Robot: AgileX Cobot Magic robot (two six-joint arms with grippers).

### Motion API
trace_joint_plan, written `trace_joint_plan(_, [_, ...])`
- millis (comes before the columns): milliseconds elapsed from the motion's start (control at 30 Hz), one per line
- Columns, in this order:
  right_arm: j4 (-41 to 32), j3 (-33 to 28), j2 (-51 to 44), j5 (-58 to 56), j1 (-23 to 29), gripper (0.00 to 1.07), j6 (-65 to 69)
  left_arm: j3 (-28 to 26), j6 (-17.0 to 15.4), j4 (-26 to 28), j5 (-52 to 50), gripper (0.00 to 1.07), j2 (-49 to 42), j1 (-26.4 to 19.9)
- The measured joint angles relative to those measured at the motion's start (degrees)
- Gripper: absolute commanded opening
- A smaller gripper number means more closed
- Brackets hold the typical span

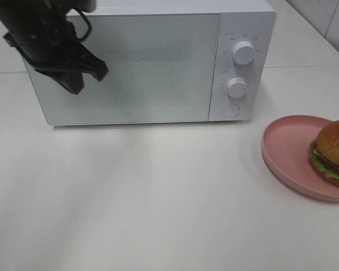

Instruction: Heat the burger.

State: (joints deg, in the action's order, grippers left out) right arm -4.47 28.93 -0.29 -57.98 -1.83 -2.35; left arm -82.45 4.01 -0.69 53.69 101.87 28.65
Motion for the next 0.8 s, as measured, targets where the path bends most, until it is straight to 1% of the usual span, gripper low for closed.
trace_joint_plan(33, [0.00,0.00,0.00,0.00,0.00,0.52,0.00,0.00,-1.03,0.06,1.83,0.00,-1.55,-2.29])
trace_joint_plan(67, [0.00,0.00,0.00,0.00,0.00,0.52,0.00,0.00,-1.03,0.06,1.83,0.00,-1.55,-2.29])
trace_joint_plan(100, [0.00,0.00,0.00,0.00,0.00,0.52,0.00,0.17,-1.72,0.11,3.38,0.00,-3.67,-4.70])
trace_joint_plan(133, [0.00,0.00,0.00,0.00,0.00,0.52,0.00,0.40,-1.89,0.17,4.01,0.00,-4.93,-5.90])
trace_joint_plan(167, [0.00,0.00,0.00,0.00,0.00,0.52,0.00,0.40,-1.89,0.17,4.01,0.00,-4.93,-5.90])
trace_joint_plan(200, [0.00,0.00,0.00,0.00,0.00,0.52,0.00,1.32,-2.23,0.29,4.58,0.00,-7.56,-7.91])
trace_joint_plan(233, [0.00,0.00,0.00,0.00,0.00,0.52,0.00,1.32,-2.23,0.29,4.58,0.00,-7.56,-7.91])
trace_joint_plan(267, [0.00,0.00,0.00,0.00,0.00,0.52,0.00,2.81,-2.81,0.34,4.81,0.00,-10.66,-9.91])
trace_joint_plan(300, [0.00,0.00,0.00,0.00,0.00,0.52,0.00,3.84,-3.21,0.34,4.93,0.00,-12.49,-10.94])
trace_joint_plan(333, [0.00,0.00,0.00,0.00,0.00,0.52,0.00,3.84,-3.21,0.34,4.93,0.00,-12.49,-10.94])
trace_joint_plan(367, [0.00,0.00,0.00,0.00,0.00,0.52,0.00,6.47,-4.01,0.34,5.33,0.00,-16.44,-12.61])
trace_joint_plan(400, [0.00,0.00,0.00,0.00,0.00,0.52,0.00,7.62,-4.01,0.34,5.73,0.00,-18.05,-13.41])
trace_joint_plan(433, [0.00,0.00,0.00,0.00,0.00,0.52,0.00,7.62,-4.01,0.34,5.73,0.00,-18.05,-13.41])
trace_joint_plan(467, [0.00,0.00,0.00,0.00,0.00,0.52,0.00,10.71,-4.01,0.34,6.70,0.00,-22.52,-14.38])
trace_joint_plan(500, [0.00,0.00,0.00,0.00,0.00,0.52,0.00,10.71,-4.01,0.34,6.70,0.00,-22.52,-14.38])
trace_joint_plan(533, [0.00,0.00,0.00,0.00,0.00,0.52,0.00,13.64,-4.01,0.34,7.85,0.00,-26.76,-14.44])
trace_joint_plan(567, [0.00,0.00,0.00,0.00,0.00,0.52,0.00,14.95,-4.01,0.69,8.31,0.00,-28.65,-14.44])
trace_joint_plan(600, [0.00,0.00,0.00,0.00,0.00,0.52,0.00,14.95,-4.01,0.69,8.31,0.00,-28.65,-14.44])
trace_joint_plan(633, [0.00,0.00,0.00,0.00,0.00,0.52,0.00,18.45,-4.01,0.69,9.00,0.00,-33.63,-14.44])
trace_joint_plan(667, [0.00,0.00,0.00,0.00,0.00,0.52,0.00,20.28,-4.01,1.15,9.17,0.00,-36.15,-14.44])
trace_joint_plan(700, [0.00,0.00,0.00,0.00,0.00,0.52,0.00,20.28,-4.01,1.15,9.17,0.00,-36.15,-14.44])
trace_joint_plan(733, [0.00,0.00,0.00,0.00,0.00,0.52,0.00,23.72,-4.47,2.23,9.34,0.00,-40.74,-14.44])
trace_joint_plan(767, [0.00,0.00,0.00,0.00,0.00,0.52,0.00,23.72,-4.47,2.23,9.34,0.00,-40.74,-14.44])
trace_joint_plan(800, [0.00,0.00,0.00,0.00,0.00,0.52,0.00,27.62,-4.47,3.84,9.63,0.00,-46.01,-14.44])
